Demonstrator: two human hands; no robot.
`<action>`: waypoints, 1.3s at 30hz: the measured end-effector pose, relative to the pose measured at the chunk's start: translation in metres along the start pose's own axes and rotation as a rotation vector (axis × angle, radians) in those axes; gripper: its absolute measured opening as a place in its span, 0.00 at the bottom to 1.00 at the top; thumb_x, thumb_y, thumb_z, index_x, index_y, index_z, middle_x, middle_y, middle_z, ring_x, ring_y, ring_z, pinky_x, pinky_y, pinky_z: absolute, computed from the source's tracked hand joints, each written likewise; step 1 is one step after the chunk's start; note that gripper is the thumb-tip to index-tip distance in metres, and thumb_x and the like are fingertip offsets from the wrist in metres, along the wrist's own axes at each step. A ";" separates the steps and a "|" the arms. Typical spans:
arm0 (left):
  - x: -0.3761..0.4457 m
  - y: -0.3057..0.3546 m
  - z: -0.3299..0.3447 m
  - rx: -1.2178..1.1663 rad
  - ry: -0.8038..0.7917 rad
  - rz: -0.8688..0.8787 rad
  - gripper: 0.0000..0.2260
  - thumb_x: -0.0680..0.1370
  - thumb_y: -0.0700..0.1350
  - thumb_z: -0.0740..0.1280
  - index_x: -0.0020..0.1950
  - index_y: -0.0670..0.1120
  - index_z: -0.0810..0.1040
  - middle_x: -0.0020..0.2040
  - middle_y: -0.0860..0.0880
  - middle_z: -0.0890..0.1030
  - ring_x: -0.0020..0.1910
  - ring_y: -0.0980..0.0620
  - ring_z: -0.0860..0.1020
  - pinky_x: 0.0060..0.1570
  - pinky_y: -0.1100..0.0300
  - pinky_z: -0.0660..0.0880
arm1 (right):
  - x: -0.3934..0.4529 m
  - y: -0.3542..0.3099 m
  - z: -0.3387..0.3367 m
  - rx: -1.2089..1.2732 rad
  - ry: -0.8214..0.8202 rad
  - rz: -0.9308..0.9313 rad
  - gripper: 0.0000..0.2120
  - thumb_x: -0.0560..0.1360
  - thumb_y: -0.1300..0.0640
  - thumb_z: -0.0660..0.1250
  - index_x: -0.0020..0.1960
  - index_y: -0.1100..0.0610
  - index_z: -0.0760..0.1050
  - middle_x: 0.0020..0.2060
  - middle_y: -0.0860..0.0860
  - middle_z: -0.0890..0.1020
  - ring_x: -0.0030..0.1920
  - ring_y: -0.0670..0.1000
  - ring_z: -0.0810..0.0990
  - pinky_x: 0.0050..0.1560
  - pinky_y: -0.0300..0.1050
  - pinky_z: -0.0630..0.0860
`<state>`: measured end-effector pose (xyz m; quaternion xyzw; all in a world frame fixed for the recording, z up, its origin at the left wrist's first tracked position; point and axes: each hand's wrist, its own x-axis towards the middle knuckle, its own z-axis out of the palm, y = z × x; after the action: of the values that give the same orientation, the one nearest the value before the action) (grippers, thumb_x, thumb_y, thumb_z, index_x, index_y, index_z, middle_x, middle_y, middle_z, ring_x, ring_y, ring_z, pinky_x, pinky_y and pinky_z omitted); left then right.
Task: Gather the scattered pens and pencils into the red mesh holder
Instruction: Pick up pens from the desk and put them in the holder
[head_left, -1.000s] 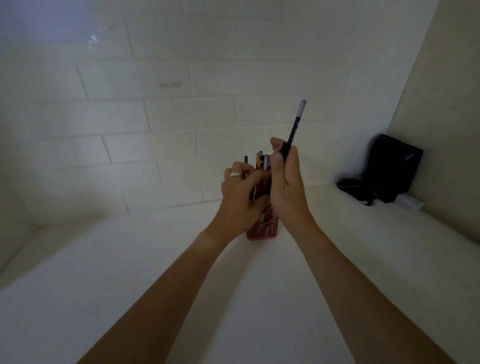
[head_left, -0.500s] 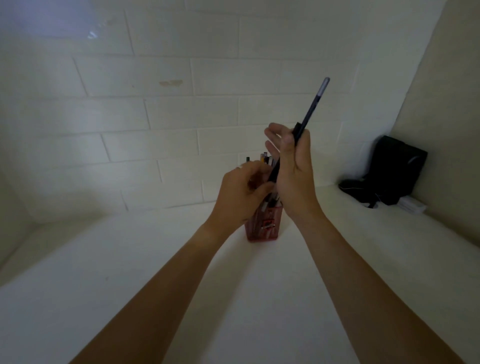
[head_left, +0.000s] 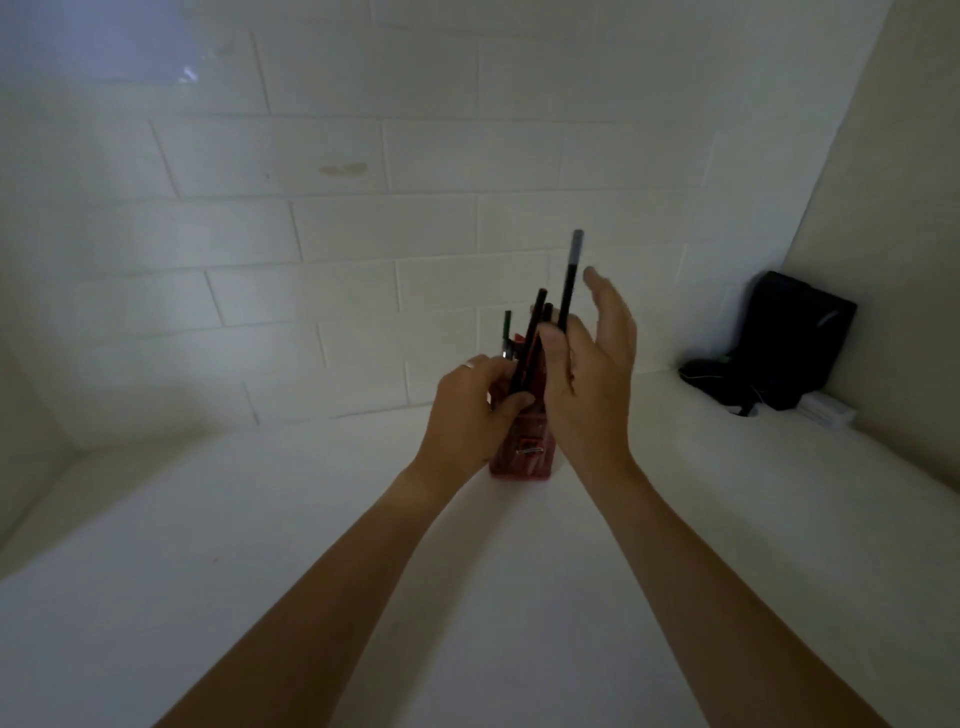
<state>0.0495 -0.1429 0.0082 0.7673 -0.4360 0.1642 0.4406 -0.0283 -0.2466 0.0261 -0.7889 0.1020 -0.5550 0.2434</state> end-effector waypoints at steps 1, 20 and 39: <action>-0.001 -0.003 0.001 0.002 0.012 -0.004 0.05 0.73 0.42 0.74 0.47 0.45 0.82 0.39 0.50 0.78 0.39 0.51 0.75 0.40 0.59 0.71 | 0.000 0.000 -0.001 -0.036 0.025 -0.007 0.15 0.84 0.54 0.59 0.62 0.59 0.81 0.73 0.56 0.70 0.73 0.56 0.66 0.74 0.48 0.63; -0.008 -0.010 0.020 -0.178 0.138 -0.099 0.26 0.69 0.42 0.72 0.62 0.39 0.66 0.58 0.46 0.66 0.57 0.45 0.70 0.57 0.55 0.73 | -0.020 0.010 -0.021 0.117 0.083 0.110 0.06 0.83 0.56 0.62 0.51 0.59 0.71 0.38 0.51 0.81 0.35 0.47 0.82 0.36 0.38 0.77; 0.015 -0.006 0.029 -0.295 -0.250 -0.348 0.62 0.51 0.67 0.77 0.74 0.62 0.40 0.64 0.51 0.77 0.63 0.48 0.78 0.69 0.43 0.70 | 0.011 0.001 -0.015 0.010 -0.157 0.124 0.22 0.86 0.53 0.53 0.79 0.55 0.63 0.78 0.48 0.66 0.75 0.45 0.67 0.75 0.39 0.64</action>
<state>0.0595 -0.1734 -0.0016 0.7725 -0.3678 -0.0754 0.5121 -0.0379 -0.2562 0.0380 -0.8209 0.1283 -0.4759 0.2884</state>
